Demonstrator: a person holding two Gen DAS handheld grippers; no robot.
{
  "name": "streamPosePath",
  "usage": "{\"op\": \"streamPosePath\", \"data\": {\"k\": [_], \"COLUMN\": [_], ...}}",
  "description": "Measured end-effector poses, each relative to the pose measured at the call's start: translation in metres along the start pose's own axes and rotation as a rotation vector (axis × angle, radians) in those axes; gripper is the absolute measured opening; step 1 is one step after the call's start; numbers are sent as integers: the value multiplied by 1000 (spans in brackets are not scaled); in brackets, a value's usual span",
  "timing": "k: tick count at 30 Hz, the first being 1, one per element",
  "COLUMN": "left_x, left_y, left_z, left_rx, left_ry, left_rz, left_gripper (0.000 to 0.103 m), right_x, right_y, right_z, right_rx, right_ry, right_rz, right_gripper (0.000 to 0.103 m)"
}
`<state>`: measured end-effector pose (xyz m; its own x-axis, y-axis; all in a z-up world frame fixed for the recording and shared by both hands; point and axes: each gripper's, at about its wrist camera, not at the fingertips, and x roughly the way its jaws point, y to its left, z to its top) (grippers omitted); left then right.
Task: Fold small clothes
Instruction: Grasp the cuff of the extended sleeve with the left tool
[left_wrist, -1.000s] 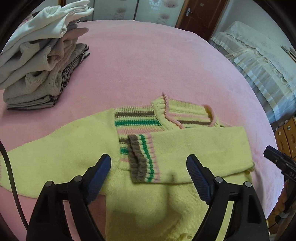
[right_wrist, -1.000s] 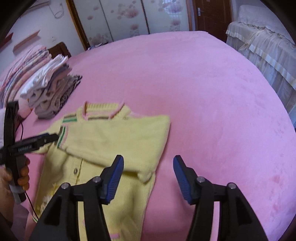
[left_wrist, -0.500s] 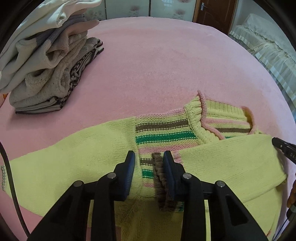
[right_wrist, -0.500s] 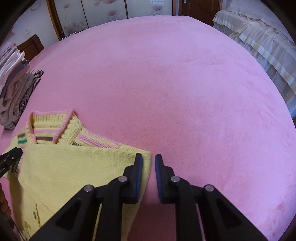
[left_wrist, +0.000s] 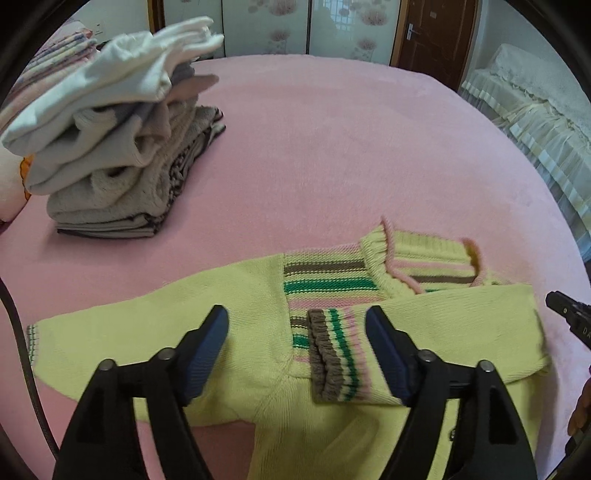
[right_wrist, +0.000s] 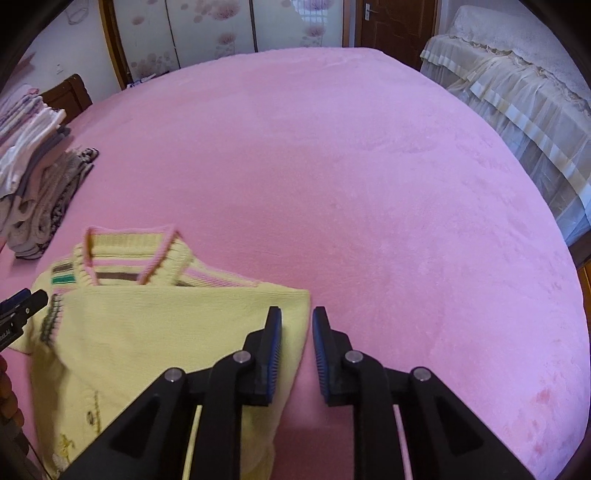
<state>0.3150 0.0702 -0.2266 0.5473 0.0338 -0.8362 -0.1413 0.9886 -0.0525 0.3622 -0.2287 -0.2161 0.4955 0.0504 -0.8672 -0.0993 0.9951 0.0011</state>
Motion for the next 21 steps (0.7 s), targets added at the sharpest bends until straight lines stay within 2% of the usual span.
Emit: {"op": "streamPosePath", "data": {"k": [2,9,15,18,21], "left_x": [-15,-71,-109,-124,-138], "left_y": [0,-8,-18,-22,-20], "left_z": [1,-5,-14,-19,-21], "left_rx": [-9,-11,21,37,20], "left_ry": [-11,-58,-94,-99,-100], "left_rz": [-14,-124,-123,-111,-178], "left_gripper": [89,90,90,95,95], "right_x": [-16,-71,-103,-114,-123], "right_y": [4,20,31,30,32], "right_z": [-3,-17,-30,-34,-37], "right_rx": [-9,-8,26,54,72], "right_ry": [-22,-96,-136,-139,-136], "right_rz": [7,61,81,100,134], "right_gripper": [17,17,17,17,17]}}
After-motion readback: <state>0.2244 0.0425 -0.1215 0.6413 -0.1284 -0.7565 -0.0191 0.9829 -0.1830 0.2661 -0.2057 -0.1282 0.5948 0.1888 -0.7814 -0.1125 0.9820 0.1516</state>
